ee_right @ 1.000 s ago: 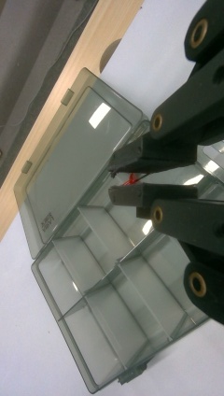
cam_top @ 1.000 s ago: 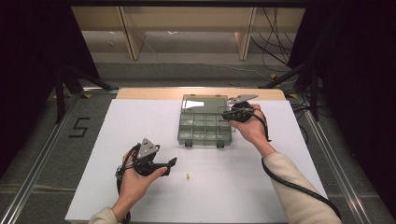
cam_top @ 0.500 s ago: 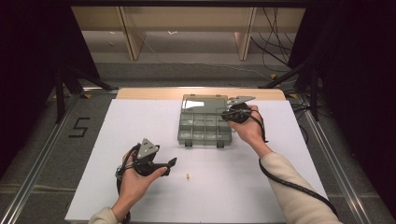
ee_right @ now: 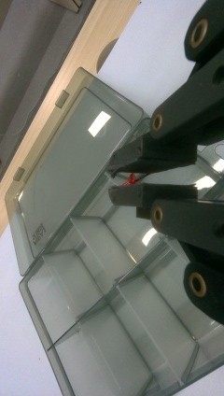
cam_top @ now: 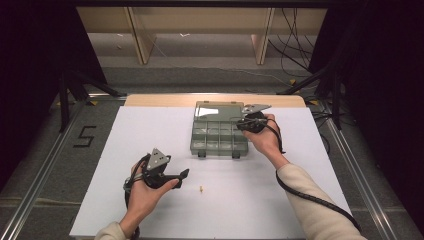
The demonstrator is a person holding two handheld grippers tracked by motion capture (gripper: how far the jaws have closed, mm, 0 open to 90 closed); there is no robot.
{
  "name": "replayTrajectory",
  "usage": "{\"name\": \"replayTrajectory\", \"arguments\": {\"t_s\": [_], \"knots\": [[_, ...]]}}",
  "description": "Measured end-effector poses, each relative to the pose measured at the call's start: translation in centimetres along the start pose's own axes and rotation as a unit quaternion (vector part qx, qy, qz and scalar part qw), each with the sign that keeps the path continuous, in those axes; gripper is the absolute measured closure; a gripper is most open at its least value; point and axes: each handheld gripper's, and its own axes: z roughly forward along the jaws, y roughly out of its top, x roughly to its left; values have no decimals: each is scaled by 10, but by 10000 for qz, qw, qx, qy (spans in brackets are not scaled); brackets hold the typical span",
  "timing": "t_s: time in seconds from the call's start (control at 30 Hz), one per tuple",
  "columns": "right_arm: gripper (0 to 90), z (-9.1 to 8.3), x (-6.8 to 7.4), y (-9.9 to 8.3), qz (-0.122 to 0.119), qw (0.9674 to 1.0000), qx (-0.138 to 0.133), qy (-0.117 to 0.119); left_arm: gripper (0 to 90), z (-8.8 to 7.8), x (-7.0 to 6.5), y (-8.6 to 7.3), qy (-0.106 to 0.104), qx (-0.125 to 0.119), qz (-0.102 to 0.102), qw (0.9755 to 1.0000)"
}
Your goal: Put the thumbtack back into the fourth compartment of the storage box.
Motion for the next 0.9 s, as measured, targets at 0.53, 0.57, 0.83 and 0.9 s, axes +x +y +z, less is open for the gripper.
{"name": "replayTrajectory", "arguments": {"t_s": [0.53, 0.57, 0.83, 0.9], "knots": [[830, 6, 1, -6, -15, 9999, 134, -63, 189, 1, -1, 0, -3, -47, -62, 10000], [830, 7, 1, -7, -6, 9999, 148, -67, 189, 0, 0, 0, -2, -2, -1, 10000], [829, 9, 1, -10, -28, 9997, 235, -80, 189, 1, -1, 0, -27, -71, -104, 9999], [829, 10, 1, -10, -24, 9997, 242, -92, 189, 0, 0, 0, 2, -21, -26, 10000]]}}
